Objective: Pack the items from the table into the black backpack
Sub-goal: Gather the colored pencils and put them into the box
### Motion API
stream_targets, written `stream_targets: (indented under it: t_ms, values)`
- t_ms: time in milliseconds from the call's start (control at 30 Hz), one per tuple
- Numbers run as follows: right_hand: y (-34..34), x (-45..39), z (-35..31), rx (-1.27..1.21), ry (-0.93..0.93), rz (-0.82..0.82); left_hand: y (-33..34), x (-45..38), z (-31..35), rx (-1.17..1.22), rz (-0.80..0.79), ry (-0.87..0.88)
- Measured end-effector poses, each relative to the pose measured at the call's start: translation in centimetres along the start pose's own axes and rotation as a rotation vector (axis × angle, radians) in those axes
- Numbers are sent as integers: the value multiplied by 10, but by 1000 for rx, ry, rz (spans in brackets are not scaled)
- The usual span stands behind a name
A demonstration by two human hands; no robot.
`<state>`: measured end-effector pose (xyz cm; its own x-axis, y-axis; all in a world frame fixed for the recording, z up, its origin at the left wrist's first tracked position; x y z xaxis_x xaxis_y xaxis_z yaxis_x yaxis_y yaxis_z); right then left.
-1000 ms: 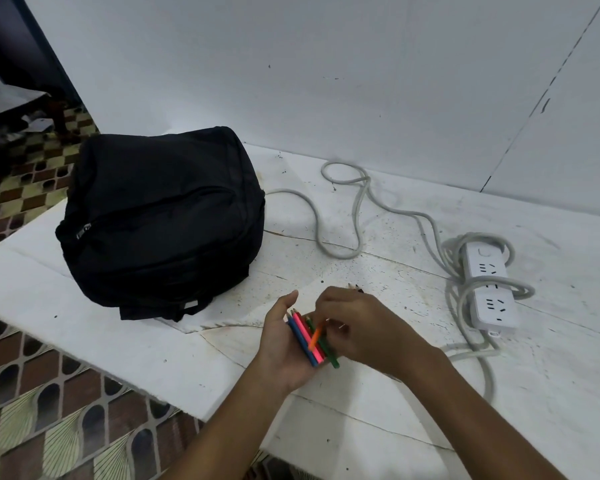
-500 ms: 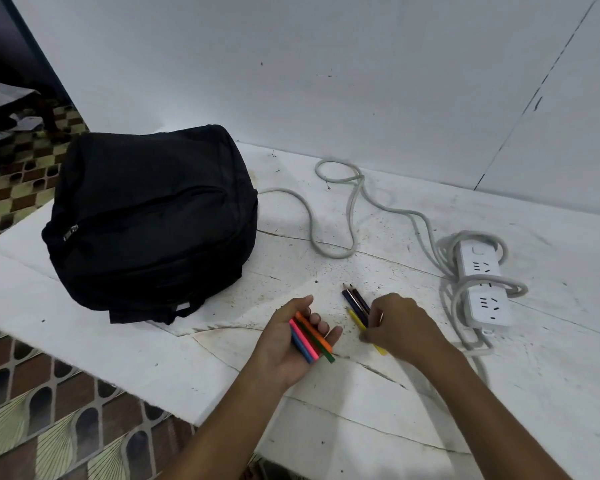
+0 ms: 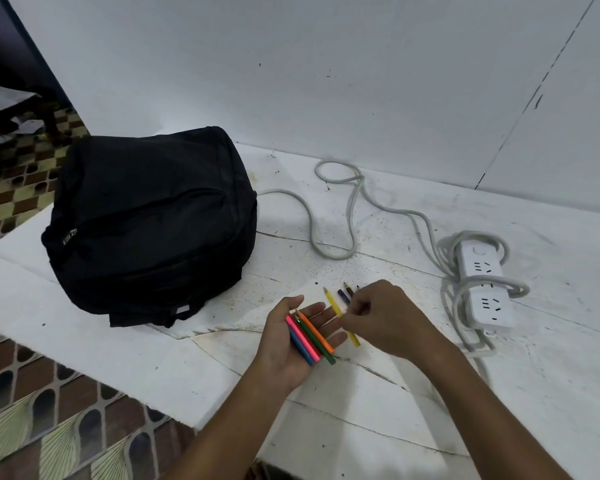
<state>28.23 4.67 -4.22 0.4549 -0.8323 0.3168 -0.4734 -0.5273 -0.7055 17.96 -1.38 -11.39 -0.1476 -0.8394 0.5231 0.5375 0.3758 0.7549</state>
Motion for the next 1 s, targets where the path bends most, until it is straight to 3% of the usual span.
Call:
stream_targets:
  t_ms: [100,267,433,633,767,867,1000]
  values:
    - [3,-2,-8,-33,-42,-11,1,2,-1,17,18,-5]
    - [-27,-14,25,-15,72,248,-3,1,3,-9,59,25]
    - [-1,-24,39,171,173,128,-4,0,5,-15,52,38]
    - [6,-35,34,354,188,144,-1,5,3,27,30,6]
    - [-4,-26,7,219,-57,162,-8,6,2,49,58,-27]
    - [-8,-16,-25,105,-282,81,-11,5,0,86,47,-62]
    - [0,-5,-56,206,-477,-60,-4,6,-3,89,-34,-111]
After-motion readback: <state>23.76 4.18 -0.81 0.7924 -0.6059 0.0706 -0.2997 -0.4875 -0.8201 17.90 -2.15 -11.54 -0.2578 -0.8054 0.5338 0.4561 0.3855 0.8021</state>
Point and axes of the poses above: each hand's wrist, its own x-axis away from the middle knuckle, its own y-axis out of the palm, z = x × y, the point moved 8 cm from there along -x, towards the middle knuckle, and after that the axes turned 7 degrees about -z, right-handed, at the moved point
